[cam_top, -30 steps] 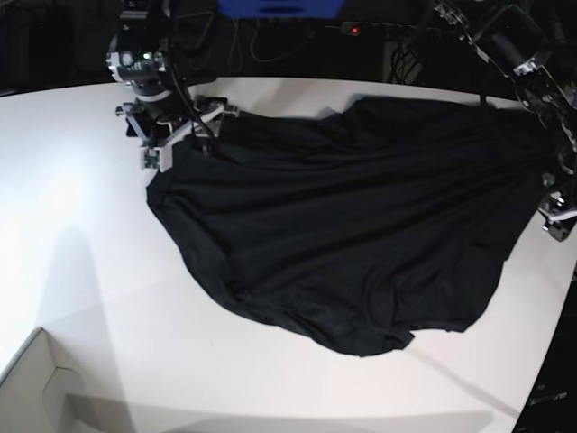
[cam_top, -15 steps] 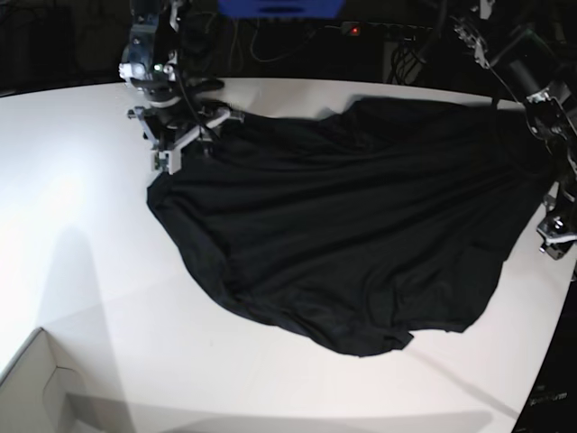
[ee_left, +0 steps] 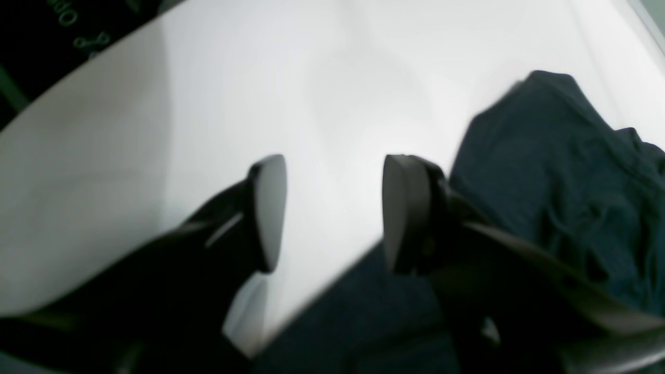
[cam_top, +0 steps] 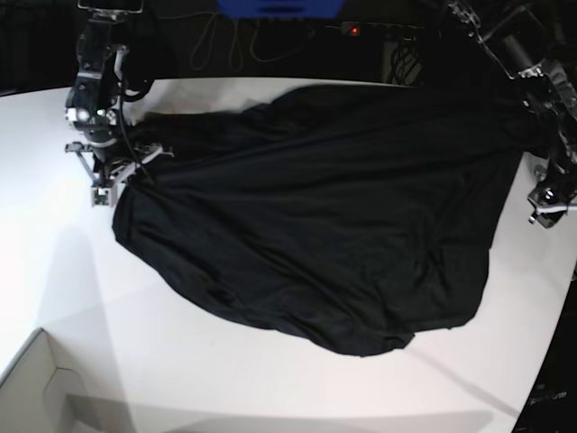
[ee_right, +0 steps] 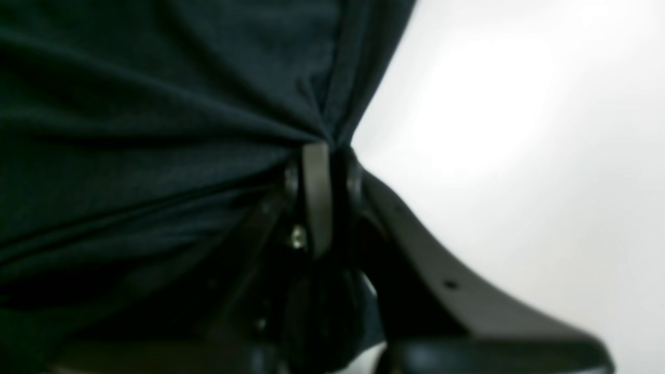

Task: Layout the t-shirt on the table in an organized manner, then fold the t-shirt properly
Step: 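Grasp the shirt edges with both grippers near the collar, then lift the shirt with both grippers and pull it toward the hem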

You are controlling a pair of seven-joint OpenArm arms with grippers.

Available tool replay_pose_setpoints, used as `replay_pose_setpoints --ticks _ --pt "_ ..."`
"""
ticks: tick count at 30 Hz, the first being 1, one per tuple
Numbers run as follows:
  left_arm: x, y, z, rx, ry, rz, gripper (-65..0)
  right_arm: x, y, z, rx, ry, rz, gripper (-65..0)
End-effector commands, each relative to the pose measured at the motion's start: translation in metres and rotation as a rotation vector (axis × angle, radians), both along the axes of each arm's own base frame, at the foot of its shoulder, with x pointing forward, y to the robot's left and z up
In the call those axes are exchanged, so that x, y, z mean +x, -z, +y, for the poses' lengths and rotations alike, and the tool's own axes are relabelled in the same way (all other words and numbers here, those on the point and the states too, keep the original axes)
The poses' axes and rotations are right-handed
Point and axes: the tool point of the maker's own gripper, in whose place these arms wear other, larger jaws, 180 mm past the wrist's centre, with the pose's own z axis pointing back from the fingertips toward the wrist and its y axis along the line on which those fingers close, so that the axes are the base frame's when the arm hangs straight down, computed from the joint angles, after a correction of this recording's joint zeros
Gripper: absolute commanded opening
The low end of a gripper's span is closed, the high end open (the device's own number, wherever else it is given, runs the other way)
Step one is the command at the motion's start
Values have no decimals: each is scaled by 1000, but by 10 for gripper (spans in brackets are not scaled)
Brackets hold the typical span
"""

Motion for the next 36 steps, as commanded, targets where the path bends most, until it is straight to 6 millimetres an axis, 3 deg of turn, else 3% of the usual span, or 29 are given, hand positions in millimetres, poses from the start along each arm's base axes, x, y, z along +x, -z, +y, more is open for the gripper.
replay_pose_setpoints --ticks 1,6,11,16,20,23,29,36 --pt "11 -22 5 38 4 -60 -361 18 -17 -8 -23 2 -63 -645" --pt "15 -29 -7 37 19 -88 -361 40 -23 -35 -73 2 -67 -645" --pt "28 -32 -18 21 34 -113 -358 41 -17 -54 -94 17 13 -632" --pt "52 -37 -43 23 114 -122 -356 33 -23 -61 -108 29 8 -471" --pt "80 -32 -63 -15 161 -117 -356 37 -55 -60 -117 50 -89 -337" --pt "100 -27 -65 -40 153 -131 -356 39 -82 -63 -122 90 -164 -280" --pt "142 -15 -74 49 182 -148 -356 34 -103 -60 -138 88 -218 -265" --pt "171 16 -97 101 217 -136 -356 25 -97 -59 -140 85 -198 -265"
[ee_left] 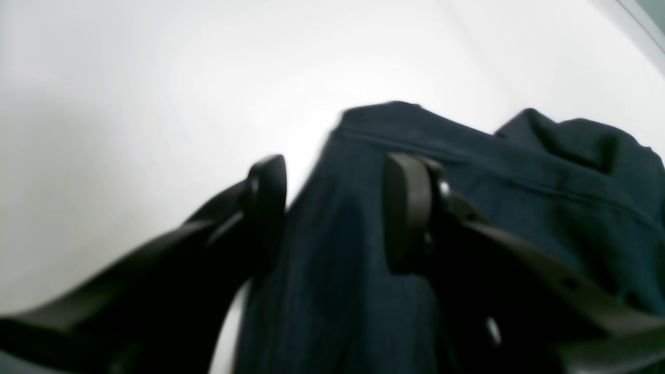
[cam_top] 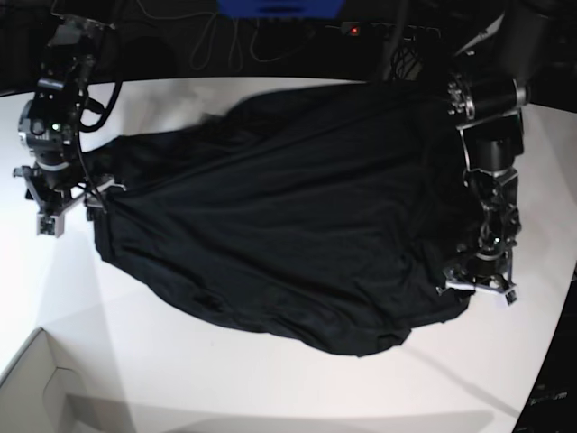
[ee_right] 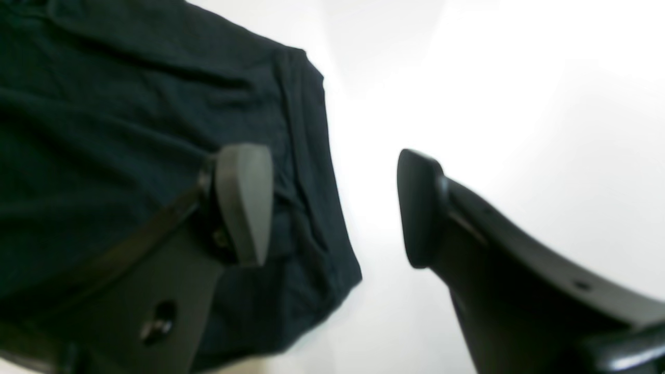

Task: Layout the t-shirt on the table in an organized manner, then fold the t-shirt properly
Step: 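Lift the shirt with both grippers and pull it toward the hem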

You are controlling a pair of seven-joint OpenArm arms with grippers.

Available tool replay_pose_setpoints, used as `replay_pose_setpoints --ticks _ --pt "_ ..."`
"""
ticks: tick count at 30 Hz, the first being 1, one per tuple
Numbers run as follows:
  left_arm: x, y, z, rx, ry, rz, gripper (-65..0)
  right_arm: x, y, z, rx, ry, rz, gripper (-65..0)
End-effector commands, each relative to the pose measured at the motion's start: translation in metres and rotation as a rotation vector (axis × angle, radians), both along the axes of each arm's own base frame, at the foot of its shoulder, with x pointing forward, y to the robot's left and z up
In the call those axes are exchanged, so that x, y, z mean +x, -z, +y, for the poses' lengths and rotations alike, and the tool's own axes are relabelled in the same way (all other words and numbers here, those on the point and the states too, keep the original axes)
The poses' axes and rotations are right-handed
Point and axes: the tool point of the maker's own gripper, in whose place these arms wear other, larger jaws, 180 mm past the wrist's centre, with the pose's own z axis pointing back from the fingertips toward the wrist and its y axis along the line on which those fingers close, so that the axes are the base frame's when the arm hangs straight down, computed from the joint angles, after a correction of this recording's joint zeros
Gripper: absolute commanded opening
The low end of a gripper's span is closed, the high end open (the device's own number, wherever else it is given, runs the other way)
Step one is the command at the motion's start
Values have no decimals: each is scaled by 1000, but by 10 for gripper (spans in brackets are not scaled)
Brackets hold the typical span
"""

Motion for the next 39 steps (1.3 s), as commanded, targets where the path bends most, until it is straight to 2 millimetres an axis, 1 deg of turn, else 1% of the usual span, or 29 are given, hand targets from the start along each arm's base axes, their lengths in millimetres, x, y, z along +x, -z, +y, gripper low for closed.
replay_pose_setpoints --ticks 1,7,10,11,12,13,15,16,17,18,19,21,22,23,24,26,28,29,31,33,35,37,39 --pt "15 -18 6 21 -8 -55 -356 7 -15 -4 -22 -1 -50 -265" --pt "22 -8 -5 64 13 -67 -356 7 -15 -4 -24 -1 -49 -264" --pt "25 -8 -8 77 24 -72 -364 11 -26 -4 -36 -6 -78 -262" --pt "25 -9 -8 75 25 -69 -380 13 -30 -3 -38 -8 -90 -261" --pt "26 -10 -7 77 26 -71 -426 15 -33 -3 -41 -11 -102 -261" --pt "27 -15 -4 79 19 -83 -497 22 -38 0 -39 -21 -122 -261" --pt "35 -31 -3 91 22 -129 -650 35 -45 9 -39 -49 -140 -261" --pt "38 -41 -1 101 23 -153 -650 41 -47 11 -45 -64 -144 -261" --pt "41 -49 4 113 21 -173 -643 46 -45 15 -45 -84 -137 -261" --pt "43 -58 8 125 19 -192 -626 52 -44 21 -43 -104 -134 -261" --pt "46 -67 9 134 21 -214 -629 60 -44 28 -38 -127 -138 -261" --pt "50 -83 7 140 44 -228 -650 71 -43 39 -27 -156 -137 -261" --pt "51 -90 4 141 60 -225 -650 75 -42 43 -25 -167 -137 -261" --pt "51 -102 2 142 74 -235 -650 80 -40 48 -19 -178 -136 -261" --pt "49 -117 4 132 69 -265 -650 86 -40 51 -15 -186 -135 -261" --pt "38 -140 10 115 55 -304 -650 95 -36 57 -2 -200 -126 -261" --pt "28 -166 11 133 59 -351 -650 106 -31 60 6 -209 -111 -261" --pt "25 -177 9 143 68 -370 -650 113 -29 61 11 -210 -105 -260" --pt "17 -189 6 160 81 -384 -650 128 -27 61 22 -212 -114 -260" --pt "10 -192 3 173 93 -387 -650 141 -24 60 32 -208 -126 -260" --pt "3 -188 1 182 101 -379 -650 152 -21 57 42 -203 -138 -260" --pt "0 -184 1 189 102 -367 -650 162 -16 59 50 -213 -146 -260" --pt "-1 -172 3 183 99 -342 -650 172 -11 75 55 -288 -147 -259"
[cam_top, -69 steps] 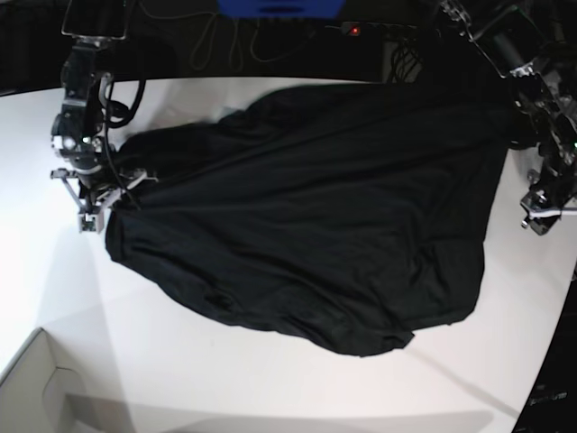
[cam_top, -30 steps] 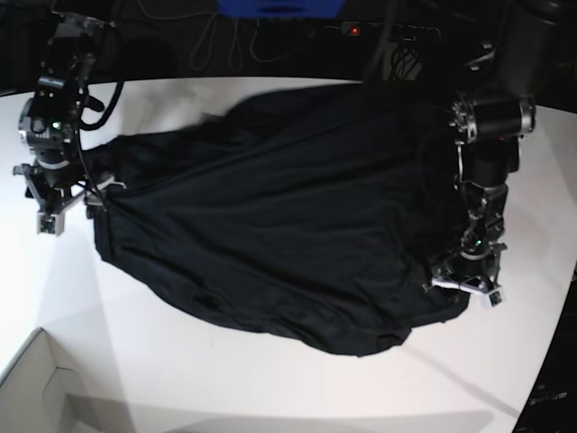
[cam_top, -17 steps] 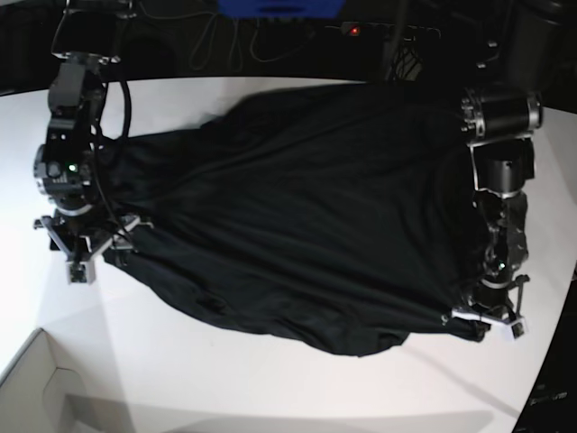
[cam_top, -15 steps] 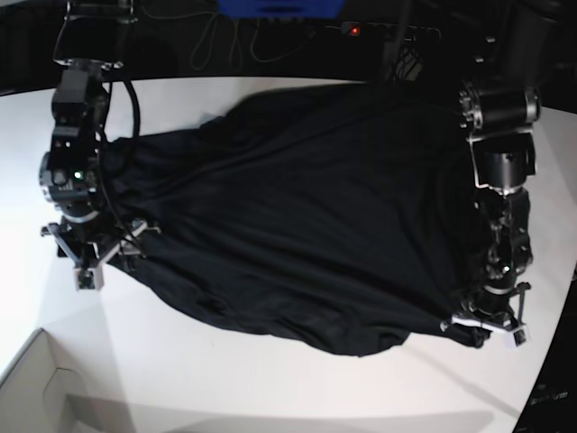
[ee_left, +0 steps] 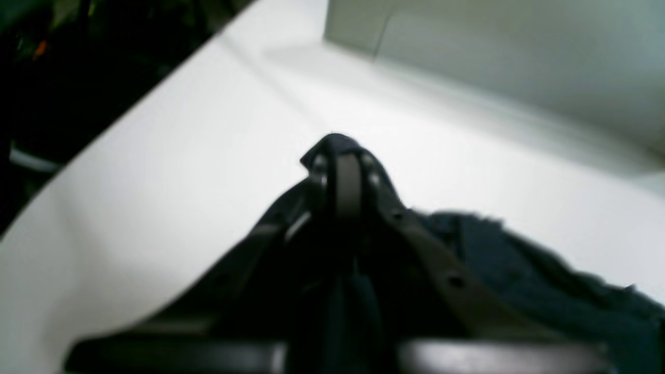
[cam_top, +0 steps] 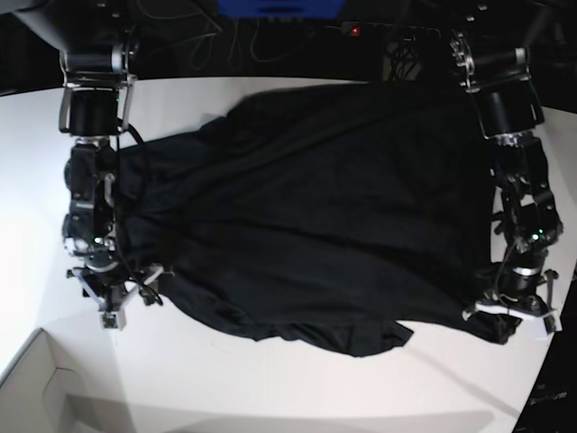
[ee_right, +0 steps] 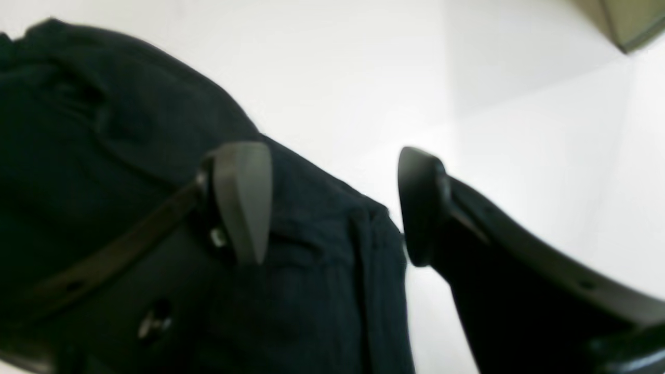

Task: Layout the t-shirt on the table in an organized manner, then fold the t-shirt properly
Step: 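Lift the shirt with both grippers and pull it toward the hem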

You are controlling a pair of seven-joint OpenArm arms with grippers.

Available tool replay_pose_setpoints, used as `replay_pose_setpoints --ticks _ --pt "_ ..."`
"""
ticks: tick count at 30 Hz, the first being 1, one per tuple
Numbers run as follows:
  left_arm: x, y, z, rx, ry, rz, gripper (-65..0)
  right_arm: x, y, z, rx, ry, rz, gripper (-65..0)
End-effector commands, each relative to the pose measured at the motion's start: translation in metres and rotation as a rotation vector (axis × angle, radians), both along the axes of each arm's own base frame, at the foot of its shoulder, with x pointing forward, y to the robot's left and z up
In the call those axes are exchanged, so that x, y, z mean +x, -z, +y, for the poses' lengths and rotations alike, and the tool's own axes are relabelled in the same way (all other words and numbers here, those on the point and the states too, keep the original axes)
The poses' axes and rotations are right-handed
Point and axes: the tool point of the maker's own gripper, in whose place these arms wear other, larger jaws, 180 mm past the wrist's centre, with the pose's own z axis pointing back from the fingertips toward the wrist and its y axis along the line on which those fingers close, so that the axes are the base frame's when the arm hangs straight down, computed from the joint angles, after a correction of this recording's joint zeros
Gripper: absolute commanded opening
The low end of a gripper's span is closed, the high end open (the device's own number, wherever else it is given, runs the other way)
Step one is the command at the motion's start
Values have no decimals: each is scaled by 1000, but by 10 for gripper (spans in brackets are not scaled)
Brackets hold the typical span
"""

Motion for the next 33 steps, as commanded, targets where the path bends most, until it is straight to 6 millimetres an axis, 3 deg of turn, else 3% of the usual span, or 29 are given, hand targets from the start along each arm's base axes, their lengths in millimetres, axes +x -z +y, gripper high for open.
replay_pose_setpoints --ticks 1,7,10,14,16,19,23,30,33 --pt "7 -26 6 19 -8 -78 -650 17 -22 15 9 -73 -76 -253" --pt "3 -6 9 9 -16 -30 -650 29 -4 47 17 -198 -68 -210" --pt "2 -2 10 8 -18 -18 -650 31 -1 49 22 -204 -74 -206" --pt "-3 6 10 8 -18 -3 -650 43 5 44 46 -188 -91 -206" --pt "-5 10 10 8 -18 6 -650 48 8 26 47 -157 -85 -206" --pt "-8 15 10 8 -18 17 -650 54 19 18 61 -135 -56 -207" --pt "-9 16 11 8 -18 20 -650 51 33 5 67 -111 -33 -208" --pt "-10 33 14 -8 -27 62 -650 36 54 7 75 -113 -6 -211" --pt "-10 33 14 -8 -27 62 -650 32 58 7 75 -114 4 -266"
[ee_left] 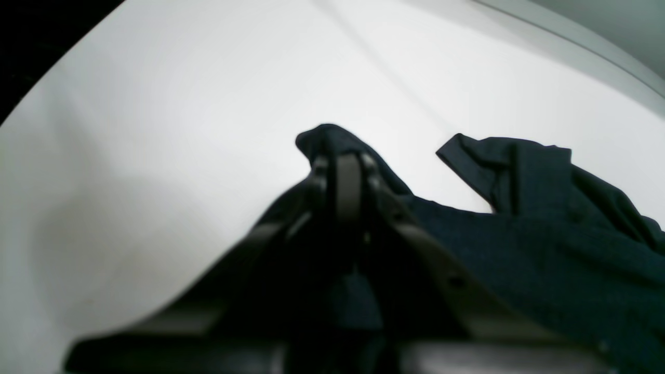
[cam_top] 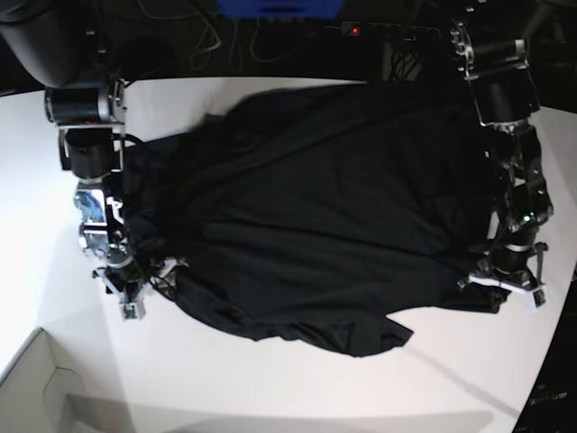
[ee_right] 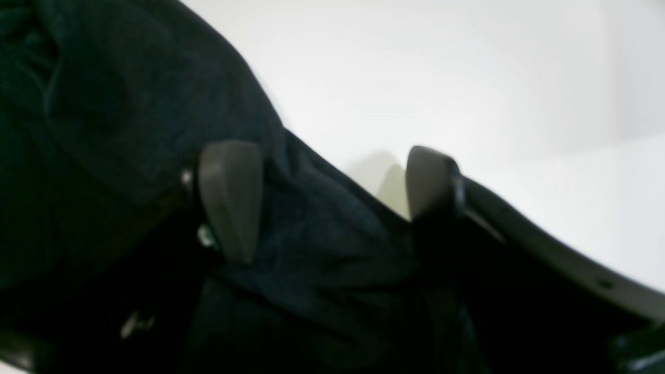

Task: Layout the t-shirt on the table in an organized manner, then fold the t-shirt properly
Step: 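Lift the shirt with both grippers and pull it toward the hem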

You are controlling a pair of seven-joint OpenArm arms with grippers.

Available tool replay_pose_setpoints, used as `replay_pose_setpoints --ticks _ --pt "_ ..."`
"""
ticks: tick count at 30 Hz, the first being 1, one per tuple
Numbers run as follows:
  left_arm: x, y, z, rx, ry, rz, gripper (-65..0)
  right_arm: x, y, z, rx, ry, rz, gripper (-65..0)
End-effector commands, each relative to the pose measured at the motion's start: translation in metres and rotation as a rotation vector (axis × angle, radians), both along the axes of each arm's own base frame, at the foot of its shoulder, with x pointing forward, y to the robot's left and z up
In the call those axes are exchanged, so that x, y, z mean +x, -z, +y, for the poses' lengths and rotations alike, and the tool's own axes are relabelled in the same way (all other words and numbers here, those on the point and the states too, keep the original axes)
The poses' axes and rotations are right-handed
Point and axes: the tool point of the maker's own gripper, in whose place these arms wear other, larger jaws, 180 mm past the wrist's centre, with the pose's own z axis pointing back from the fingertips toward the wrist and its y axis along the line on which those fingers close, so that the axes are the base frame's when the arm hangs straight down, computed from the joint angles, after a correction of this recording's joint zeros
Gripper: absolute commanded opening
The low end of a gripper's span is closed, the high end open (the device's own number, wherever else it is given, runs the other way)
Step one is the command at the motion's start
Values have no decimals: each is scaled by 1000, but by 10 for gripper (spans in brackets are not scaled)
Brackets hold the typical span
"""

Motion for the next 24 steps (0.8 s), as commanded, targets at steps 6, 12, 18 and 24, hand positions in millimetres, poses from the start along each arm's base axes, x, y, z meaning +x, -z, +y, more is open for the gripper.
replay_pose_setpoints --ticks 6,12,18,24 --pt "12 -44 9 29 -11 -120 -650 14 -25 -19 -22 17 -49 -650" --pt "4 -82 33 31 -81 -217 -650 24 -89 -43 -14 86 -240 -650" --pt "4 -96 36 38 -92 -251 -650 18 -137 -61 12 168 -392 -650" --pt "22 -98 25 24 -63 -254 -650 19 -144 -67 23 192 -410 -650"
